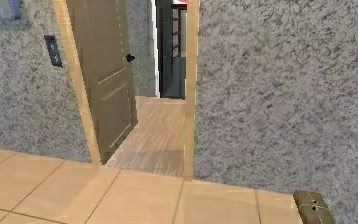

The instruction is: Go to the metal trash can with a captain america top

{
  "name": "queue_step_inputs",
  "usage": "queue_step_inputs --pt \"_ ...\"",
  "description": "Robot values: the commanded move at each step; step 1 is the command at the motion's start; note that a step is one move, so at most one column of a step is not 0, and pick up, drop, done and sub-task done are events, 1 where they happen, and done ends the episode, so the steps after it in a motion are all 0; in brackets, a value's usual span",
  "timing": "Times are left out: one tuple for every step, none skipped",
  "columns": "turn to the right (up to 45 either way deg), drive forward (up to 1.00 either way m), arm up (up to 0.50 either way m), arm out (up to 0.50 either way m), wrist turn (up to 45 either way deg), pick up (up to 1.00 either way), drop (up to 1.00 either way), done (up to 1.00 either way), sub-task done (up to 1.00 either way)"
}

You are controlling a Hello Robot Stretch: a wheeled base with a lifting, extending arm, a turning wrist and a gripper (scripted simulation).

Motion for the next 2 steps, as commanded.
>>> queue_step_inputs --pt "0.0 0.40 0.00 0.00 0.0 0.00 0.00 0.00 0.00" --pt "-15.0 0.00 0.00 0.00 0.0 0.00 0.00 0.00 0.00"
